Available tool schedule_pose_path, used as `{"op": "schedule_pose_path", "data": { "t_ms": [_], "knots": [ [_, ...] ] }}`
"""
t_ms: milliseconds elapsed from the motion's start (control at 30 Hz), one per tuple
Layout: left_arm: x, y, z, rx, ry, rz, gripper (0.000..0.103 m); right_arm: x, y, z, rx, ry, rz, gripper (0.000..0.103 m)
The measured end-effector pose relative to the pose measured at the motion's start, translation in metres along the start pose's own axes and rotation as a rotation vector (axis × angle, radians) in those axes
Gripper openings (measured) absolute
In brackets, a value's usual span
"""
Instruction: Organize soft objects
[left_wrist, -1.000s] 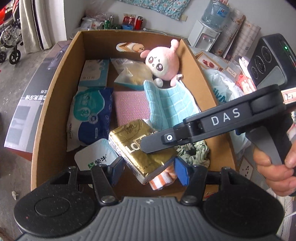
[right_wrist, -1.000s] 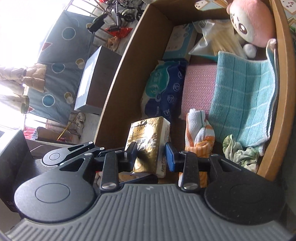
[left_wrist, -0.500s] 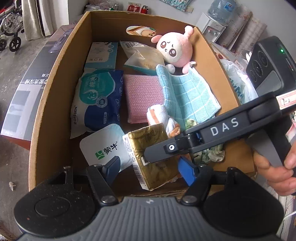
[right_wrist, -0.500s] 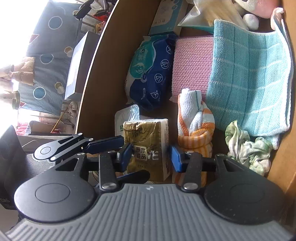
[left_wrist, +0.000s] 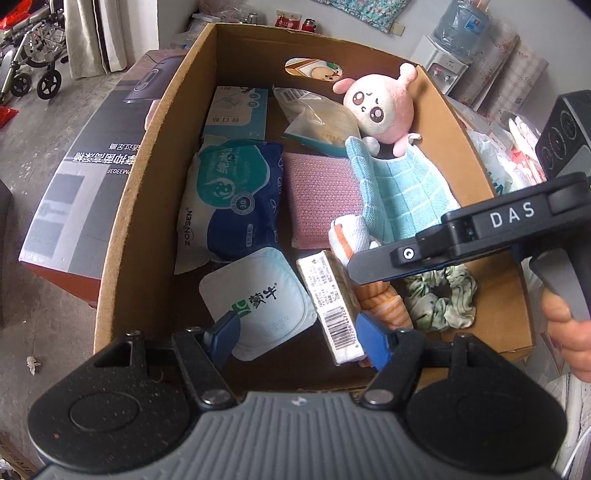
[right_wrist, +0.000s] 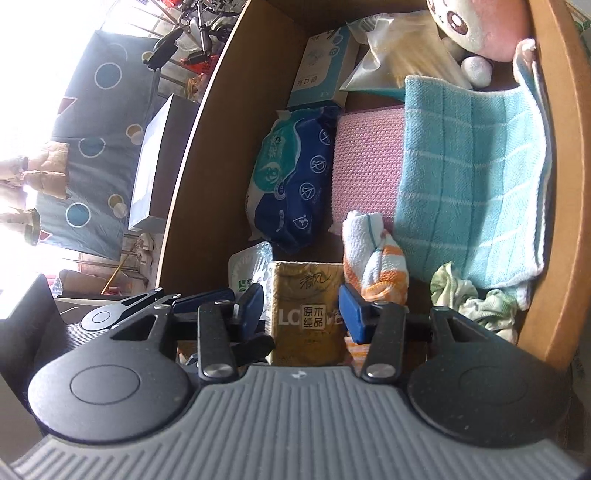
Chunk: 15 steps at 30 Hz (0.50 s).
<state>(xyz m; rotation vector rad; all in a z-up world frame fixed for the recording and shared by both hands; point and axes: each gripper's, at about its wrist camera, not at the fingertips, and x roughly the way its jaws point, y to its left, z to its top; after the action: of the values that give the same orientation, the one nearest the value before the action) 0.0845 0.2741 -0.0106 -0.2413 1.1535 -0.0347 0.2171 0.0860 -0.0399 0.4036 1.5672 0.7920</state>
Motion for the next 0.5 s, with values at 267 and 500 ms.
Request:
{"op": "schedule_pose_path", "data": {
  "t_ms": [267, 500],
  "knots": [
    [-0.012, -0.007, -0.007, 0.062, -0.03, -0.006, 0.071, 0.031, 0.001, 0.0, 0.062, 0.066, 0.034, 0.045],
    [-0.025, -0.019, -0.015, 0.121, -0.091, 0.005, 0.074, 0.023, 0.003, -0.001, 0.071, 0.039, 0.032, 0.045]
  ]
}}
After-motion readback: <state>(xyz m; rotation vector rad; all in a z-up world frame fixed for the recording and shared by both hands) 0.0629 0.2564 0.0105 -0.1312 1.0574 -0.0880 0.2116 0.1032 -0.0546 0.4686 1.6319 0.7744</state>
